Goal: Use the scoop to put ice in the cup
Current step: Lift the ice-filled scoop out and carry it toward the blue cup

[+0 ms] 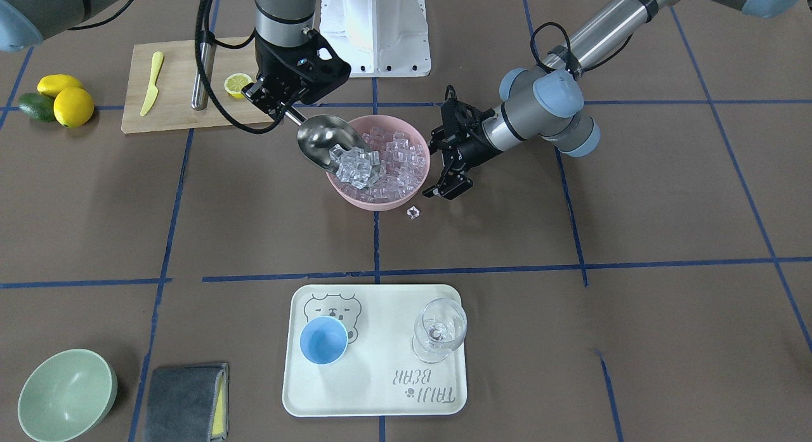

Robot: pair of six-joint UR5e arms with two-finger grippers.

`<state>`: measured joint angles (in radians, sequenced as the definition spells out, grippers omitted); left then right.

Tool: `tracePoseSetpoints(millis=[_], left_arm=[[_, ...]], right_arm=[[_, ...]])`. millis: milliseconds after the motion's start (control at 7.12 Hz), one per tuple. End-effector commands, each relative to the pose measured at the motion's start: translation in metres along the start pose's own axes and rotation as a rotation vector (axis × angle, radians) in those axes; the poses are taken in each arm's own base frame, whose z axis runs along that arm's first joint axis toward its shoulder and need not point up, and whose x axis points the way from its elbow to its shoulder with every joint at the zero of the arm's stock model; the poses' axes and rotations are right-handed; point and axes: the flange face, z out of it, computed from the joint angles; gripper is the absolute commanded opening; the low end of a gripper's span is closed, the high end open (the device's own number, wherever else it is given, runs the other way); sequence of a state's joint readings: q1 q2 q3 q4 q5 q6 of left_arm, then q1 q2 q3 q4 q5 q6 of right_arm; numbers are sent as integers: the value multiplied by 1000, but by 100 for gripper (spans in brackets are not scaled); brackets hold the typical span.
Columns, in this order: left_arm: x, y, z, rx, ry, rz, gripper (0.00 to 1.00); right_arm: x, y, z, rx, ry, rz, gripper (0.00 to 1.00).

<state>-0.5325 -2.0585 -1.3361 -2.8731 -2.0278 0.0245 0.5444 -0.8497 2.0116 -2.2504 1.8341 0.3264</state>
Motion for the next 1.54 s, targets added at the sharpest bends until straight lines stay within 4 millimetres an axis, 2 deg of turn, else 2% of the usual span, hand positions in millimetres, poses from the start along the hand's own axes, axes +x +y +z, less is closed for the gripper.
tracePoseSetpoints(millis=[0,421,561,702,982,1404], left_arm=[[0,0,0,0,0,0,100],[0,0,0,0,0,0,100],[0,0,0,0,0,0,100],[0,0,0,0,0,2,100],[0,1,0,-1,-1,2,100],[-1,-1,-1,3,-3,4,100]], right_arm=[[47,-5,-7,-9,-6,65,0],[109,-24,-4,-43,6,113,0],[130,-32,5,-68,18,110,0],[145,-48,15,-73,24,109,0],[156,-89,40,-140,33,136,0],[167,-105,61,-204,39,127,0]])
